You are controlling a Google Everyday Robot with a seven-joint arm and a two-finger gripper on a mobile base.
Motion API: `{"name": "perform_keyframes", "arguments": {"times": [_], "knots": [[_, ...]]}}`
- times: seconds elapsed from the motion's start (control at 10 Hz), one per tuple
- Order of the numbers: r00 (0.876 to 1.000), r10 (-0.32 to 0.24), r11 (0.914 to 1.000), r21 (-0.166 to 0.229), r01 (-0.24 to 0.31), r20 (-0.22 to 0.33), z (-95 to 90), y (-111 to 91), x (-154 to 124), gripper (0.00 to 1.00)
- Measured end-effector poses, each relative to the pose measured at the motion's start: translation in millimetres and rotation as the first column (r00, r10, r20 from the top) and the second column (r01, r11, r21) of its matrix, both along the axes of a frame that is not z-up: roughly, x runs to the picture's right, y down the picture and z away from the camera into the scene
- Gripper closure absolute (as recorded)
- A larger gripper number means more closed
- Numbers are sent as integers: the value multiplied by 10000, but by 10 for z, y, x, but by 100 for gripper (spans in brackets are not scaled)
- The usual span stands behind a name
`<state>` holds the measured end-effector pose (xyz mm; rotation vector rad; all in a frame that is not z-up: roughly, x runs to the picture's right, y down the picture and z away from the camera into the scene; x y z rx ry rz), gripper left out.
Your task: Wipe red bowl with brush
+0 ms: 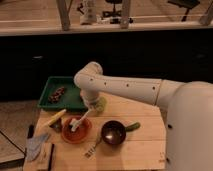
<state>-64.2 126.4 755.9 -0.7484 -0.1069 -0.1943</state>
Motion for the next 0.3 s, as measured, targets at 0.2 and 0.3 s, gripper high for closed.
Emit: {"name": "perform_keyframes", "arguments": {"times": [0.2,0.3], "knots": [[10000,-41,9999,-94,41,-17,10,-9,26,96],[9998,-155,9998,-132,157,124,10,-15,-30,96]]}}
